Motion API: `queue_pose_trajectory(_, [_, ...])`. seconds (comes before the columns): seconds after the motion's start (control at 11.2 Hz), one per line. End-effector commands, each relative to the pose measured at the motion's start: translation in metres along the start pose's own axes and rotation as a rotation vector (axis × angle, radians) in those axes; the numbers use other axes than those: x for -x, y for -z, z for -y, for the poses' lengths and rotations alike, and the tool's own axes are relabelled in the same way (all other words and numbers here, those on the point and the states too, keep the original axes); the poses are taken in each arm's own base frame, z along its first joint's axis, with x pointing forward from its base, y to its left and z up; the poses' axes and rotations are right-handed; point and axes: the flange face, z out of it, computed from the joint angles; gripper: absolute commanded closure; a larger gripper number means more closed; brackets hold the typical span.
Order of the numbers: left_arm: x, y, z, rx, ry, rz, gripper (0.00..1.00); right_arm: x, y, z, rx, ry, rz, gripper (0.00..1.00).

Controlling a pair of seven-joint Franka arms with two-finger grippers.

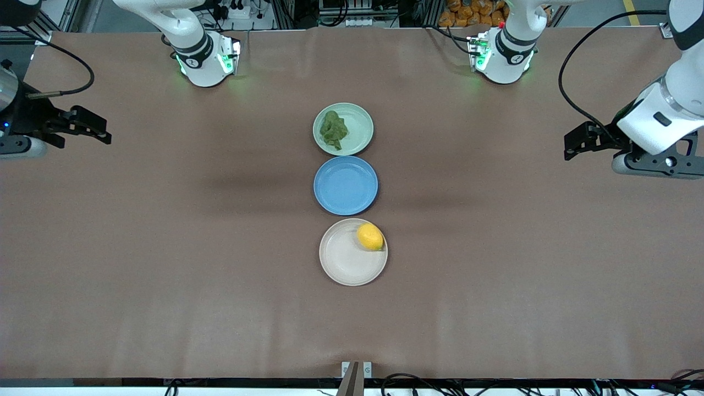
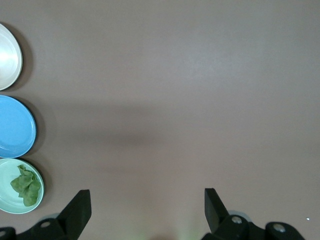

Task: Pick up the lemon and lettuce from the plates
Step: 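Move the right gripper toward the lettuce while the left gripper approaches the lemon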

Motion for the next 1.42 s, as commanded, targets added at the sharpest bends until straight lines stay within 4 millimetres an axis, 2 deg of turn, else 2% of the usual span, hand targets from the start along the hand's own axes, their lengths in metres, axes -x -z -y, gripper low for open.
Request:
queue_pose_trajectory(0.0, [-0.02,-0.03,-0.006,0.008,-0.015,0.051,0.0,-0.002,-0.014,0.018,-0.015,-0.021,0.019,0.0])
queue_pose_trajectory(0.18, [-0.032,-0.055,-0.03,0.044,-0.012,0.074,0.0,-0.003,-0.026,0.055,-0.008,-0.07,0.022,0.0])
queue_pose_trajectory(0.36, [-0.049,-0.085,-0.046,0.12,0.083,0.089,0.0,-0.002,-0.054,0.102,0.004,-0.097,0.033,0.0])
queue_pose_trajectory(0.45, [-0.055,-0.1,-0.065,0.134,0.075,0.096,0.0,0.002,-0.071,0.133,0.013,-0.121,0.039,0.0])
queue_pose_trajectory(0.62, [-0.063,-0.118,-0.07,0.162,0.101,0.114,0.0,0.017,-0.105,0.185,0.036,-0.135,0.061,0.0])
queue_pose_trajectory(0.71, [-0.072,-0.133,-0.073,0.168,0.108,0.111,0.0,0.028,-0.12,0.212,0.052,-0.151,0.074,0.0])
queue_pose_trajectory(0.8, [-0.081,-0.153,-0.085,0.171,0.118,0.102,0.0,0.04,-0.135,0.239,0.062,-0.154,0.076,0.0])
queue_pose_trajectory(0.89, [-0.089,-0.173,-0.104,0.166,0.14,0.09,0.0,0.056,-0.153,0.268,0.071,-0.149,0.073,0.0])
queue_pose_trajectory(1.07, [-0.095,-0.199,-0.138,0.156,0.188,0.066,0.0,0.09,-0.192,0.322,0.063,-0.174,0.026,0.0])
queue_pose_trajectory(1.34, [-0.102,-0.233,-0.181,0.164,0.271,0.015,0.0,0.141,-0.248,0.374,-0.014,-0.19,0.005,0.0])
